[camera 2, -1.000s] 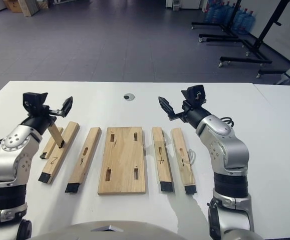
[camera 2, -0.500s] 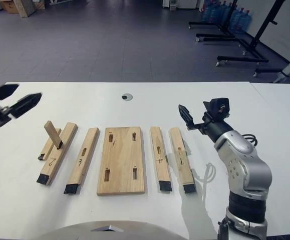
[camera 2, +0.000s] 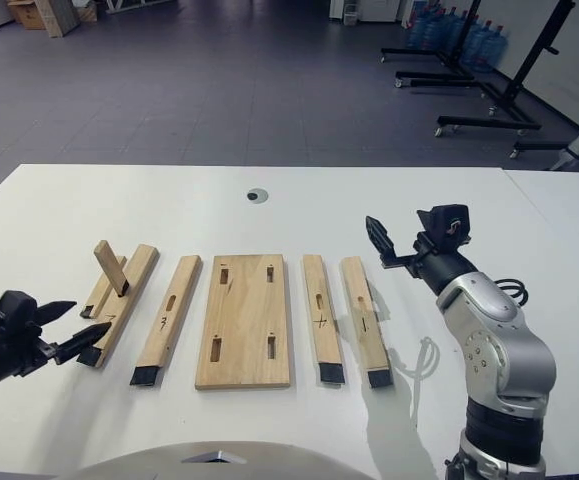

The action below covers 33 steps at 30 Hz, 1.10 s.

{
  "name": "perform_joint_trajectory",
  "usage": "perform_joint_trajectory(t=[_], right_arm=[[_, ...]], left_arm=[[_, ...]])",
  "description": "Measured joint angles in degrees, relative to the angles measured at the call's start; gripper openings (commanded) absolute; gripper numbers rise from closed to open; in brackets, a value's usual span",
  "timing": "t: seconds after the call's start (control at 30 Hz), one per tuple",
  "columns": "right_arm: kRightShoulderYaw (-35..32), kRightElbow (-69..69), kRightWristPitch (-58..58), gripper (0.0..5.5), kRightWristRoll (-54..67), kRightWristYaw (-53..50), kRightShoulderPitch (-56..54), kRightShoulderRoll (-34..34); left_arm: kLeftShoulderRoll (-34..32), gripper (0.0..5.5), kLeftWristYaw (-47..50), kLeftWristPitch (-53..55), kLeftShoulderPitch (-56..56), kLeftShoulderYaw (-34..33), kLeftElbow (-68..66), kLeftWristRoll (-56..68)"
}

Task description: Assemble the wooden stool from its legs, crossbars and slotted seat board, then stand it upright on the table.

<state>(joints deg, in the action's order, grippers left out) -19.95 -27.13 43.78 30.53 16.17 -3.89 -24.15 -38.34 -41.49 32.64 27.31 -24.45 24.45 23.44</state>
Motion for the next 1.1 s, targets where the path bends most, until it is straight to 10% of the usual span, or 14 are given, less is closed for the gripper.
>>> perform_joint_trajectory(t=[0.43,1.1], right_arm=[[2.15,1.40,-0.09,5.26,0.00,-0.89,-2.27,0.18],[4.86,4.21,-0.21,5.26,-0.07,0.04,-5.72,0.27]], left_arm=[[10.02,4.71,13.56,-16.06,-0.84,13.50,-7.05,-15.94],[13.87,4.71,19.37,5.52,-9.33,12.17,2.41,-7.85]])
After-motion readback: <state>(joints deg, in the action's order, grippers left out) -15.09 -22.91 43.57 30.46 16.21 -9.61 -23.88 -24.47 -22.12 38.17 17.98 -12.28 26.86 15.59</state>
